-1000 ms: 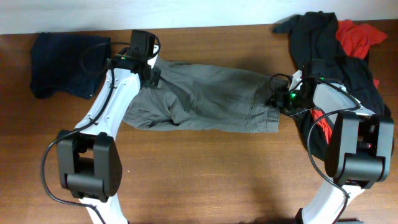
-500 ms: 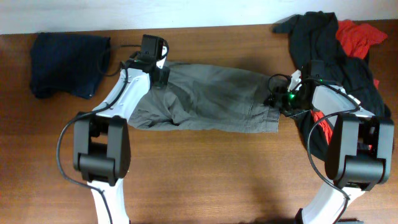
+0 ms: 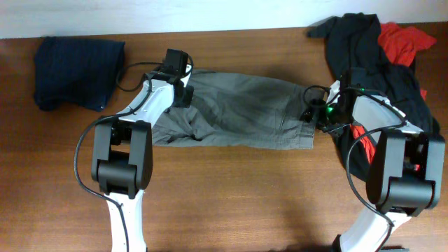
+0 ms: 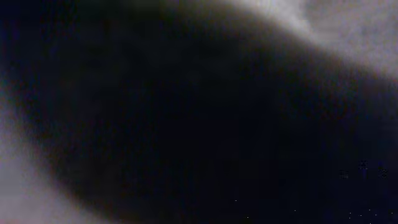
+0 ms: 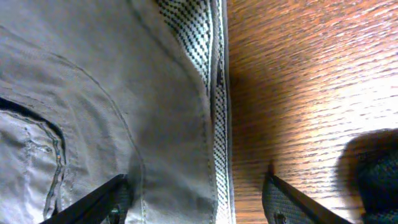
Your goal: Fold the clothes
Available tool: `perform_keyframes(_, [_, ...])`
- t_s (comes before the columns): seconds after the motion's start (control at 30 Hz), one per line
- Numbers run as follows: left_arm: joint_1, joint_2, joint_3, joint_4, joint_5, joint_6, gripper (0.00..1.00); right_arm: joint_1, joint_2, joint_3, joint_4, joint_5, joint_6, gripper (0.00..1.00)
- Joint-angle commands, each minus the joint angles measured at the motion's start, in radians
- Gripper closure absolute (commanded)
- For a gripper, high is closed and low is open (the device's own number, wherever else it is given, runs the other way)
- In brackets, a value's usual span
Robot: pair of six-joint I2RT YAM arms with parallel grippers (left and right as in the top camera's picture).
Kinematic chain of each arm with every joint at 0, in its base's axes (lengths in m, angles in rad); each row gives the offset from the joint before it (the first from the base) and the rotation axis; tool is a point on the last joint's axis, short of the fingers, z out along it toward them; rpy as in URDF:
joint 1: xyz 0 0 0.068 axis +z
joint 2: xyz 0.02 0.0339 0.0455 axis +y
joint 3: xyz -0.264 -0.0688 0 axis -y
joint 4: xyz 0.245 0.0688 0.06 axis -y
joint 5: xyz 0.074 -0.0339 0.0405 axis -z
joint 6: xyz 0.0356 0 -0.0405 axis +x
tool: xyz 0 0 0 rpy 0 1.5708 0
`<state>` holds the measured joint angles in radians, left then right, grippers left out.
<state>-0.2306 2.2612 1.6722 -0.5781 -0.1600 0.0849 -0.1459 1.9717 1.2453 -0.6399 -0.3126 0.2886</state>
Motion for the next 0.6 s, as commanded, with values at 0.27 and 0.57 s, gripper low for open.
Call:
perform_keyframes(0.27, [0.002,0.035,0.005,-0.032,0.014,-0.001,0.99,0.132,0.153,-0.071,0.054,0.192,0.056,0.49])
perform_keyframes(0.57, [0.002,0.035,0.005,-0.035,0.014,-0.002,0.99,0.114,0.171,-0.071,0.045,0.206,0.069,0.96])
